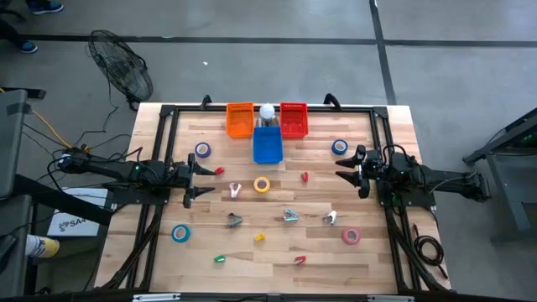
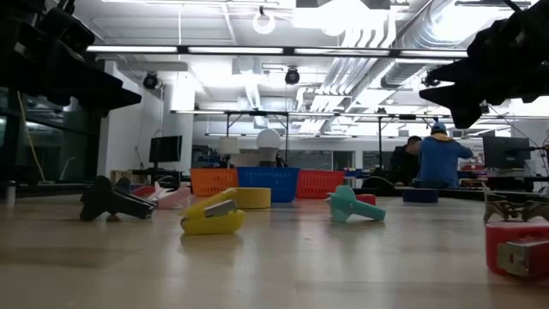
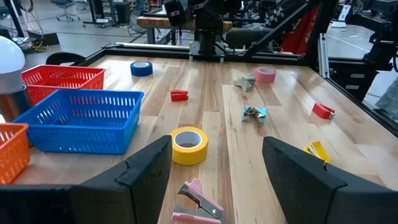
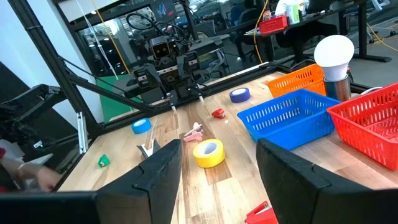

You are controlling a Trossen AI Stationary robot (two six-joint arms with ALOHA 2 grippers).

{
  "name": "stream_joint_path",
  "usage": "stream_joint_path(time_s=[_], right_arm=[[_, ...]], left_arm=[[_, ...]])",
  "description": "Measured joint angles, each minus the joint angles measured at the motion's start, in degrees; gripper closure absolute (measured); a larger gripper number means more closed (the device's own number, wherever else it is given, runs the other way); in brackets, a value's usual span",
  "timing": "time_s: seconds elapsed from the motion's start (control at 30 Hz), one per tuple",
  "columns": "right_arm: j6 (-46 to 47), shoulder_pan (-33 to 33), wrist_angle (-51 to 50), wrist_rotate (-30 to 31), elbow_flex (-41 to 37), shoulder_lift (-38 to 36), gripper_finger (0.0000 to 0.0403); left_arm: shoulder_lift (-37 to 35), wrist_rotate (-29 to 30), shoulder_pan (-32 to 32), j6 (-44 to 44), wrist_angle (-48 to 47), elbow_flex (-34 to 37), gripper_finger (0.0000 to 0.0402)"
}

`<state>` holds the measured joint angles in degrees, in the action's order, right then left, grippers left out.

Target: Pick and place Stapler, Stapler remover, tape

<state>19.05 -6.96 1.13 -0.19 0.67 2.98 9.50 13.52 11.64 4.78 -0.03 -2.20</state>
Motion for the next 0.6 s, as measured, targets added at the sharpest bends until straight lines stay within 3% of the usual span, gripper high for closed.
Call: stream_joint_path(time_s=[0.13, 0.37, 0.6], right_arm=[[-1.5, 0.0, 0.0, 0.0, 0.0, 0.0, 0.0203], [-23.6, -0.1, 0.0, 0.0, 0.0, 0.0, 0.0203], [-25.1, -0.1, 0.0, 0.0, 0.0, 0.0, 0.0203]], left_arm=[[0.0, 0.0, 0.0, 0.0, 0.0, 0.0, 0.0156], [0.0, 0.0, 0.0, 0.0, 0.0, 0.0, 0.0156], [0.0, 0.0, 0.0, 0.0, 0.0, 0.0, 0.0156]])
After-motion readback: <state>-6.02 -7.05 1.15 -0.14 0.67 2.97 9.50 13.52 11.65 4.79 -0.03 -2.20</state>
